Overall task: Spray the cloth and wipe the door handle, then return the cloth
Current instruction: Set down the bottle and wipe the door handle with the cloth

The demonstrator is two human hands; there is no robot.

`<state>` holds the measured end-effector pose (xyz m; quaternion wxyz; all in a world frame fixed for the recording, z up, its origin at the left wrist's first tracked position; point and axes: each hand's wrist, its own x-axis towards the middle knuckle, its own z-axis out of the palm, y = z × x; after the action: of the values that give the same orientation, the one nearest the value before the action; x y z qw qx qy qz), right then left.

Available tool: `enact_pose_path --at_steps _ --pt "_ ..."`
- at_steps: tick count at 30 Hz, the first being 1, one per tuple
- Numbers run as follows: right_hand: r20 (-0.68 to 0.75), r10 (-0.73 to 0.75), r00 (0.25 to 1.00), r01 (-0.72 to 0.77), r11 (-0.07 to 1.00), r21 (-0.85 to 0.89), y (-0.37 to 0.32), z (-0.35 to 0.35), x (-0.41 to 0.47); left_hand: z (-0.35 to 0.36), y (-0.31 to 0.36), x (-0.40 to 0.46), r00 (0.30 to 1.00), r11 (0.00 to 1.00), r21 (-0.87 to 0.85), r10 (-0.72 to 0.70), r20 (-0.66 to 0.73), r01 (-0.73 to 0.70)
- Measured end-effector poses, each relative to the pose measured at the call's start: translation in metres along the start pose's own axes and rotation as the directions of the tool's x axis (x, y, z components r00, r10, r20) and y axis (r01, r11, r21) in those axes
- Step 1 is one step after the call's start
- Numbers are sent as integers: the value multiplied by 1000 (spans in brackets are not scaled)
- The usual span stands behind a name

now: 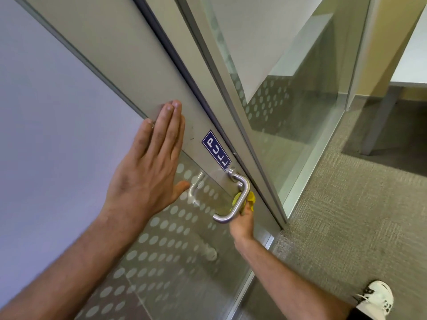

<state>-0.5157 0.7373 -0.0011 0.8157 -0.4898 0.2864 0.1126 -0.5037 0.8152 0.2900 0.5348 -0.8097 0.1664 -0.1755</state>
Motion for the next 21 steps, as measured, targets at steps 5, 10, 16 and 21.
enact_pose_path --at_steps 5,10,16,21 --pt "49 -194 980 198 976 -93 -1 6 -31 -4 -2 2 1000 1000 -8 -4 -9 4" --pt "499 -377 780 565 766 -306 -3 -41 -28 -8 -3 3 1000 1000 -24 -12 11 12" --pt "164 -503 848 520 734 -436 -38 -97 -15 -11 -4 2 1000 999 -45 3 13 -2" --pt "294 -730 617 769 482 -419 -86 -39 -30 -10 -5 0 1000 999 -50 8 3 -8"
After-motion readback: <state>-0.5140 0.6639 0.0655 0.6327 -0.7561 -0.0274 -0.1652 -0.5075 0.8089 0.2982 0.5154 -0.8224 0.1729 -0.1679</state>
